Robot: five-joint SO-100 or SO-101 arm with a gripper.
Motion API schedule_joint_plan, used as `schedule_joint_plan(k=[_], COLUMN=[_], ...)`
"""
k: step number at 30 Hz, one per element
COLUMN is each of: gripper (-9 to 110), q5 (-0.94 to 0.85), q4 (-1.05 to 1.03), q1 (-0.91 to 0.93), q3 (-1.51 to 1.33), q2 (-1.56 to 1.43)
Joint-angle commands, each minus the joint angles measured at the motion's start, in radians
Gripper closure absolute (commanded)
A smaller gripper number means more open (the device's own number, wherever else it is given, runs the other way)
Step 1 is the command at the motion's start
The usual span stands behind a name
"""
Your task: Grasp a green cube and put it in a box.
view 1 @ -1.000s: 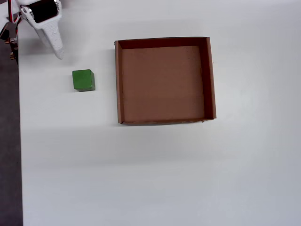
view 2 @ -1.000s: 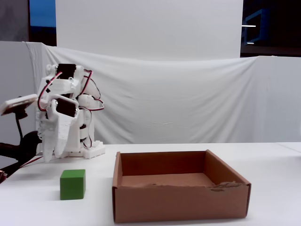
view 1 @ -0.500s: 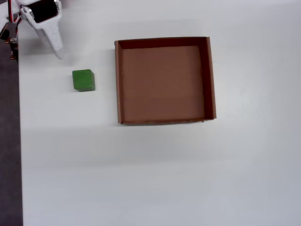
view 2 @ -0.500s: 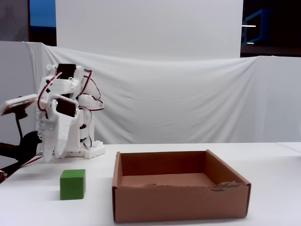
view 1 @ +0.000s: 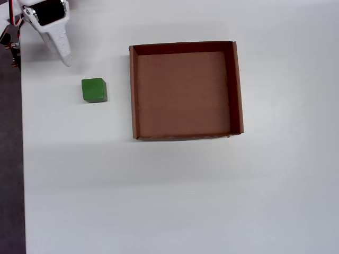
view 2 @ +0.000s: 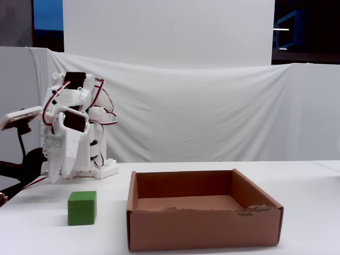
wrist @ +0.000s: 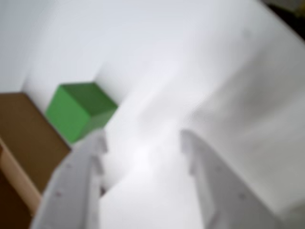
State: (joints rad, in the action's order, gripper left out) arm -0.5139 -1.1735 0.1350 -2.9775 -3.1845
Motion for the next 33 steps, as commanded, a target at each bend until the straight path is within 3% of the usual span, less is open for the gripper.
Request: schedule_joint_plan(k=[1, 33], gripper=[81, 81], q5=[0.000, -0.006], q4=[-0.006, 0.014], q1=[0.003, 0.018], q3=[0.006, 0.006], q2=[0.000, 0.000])
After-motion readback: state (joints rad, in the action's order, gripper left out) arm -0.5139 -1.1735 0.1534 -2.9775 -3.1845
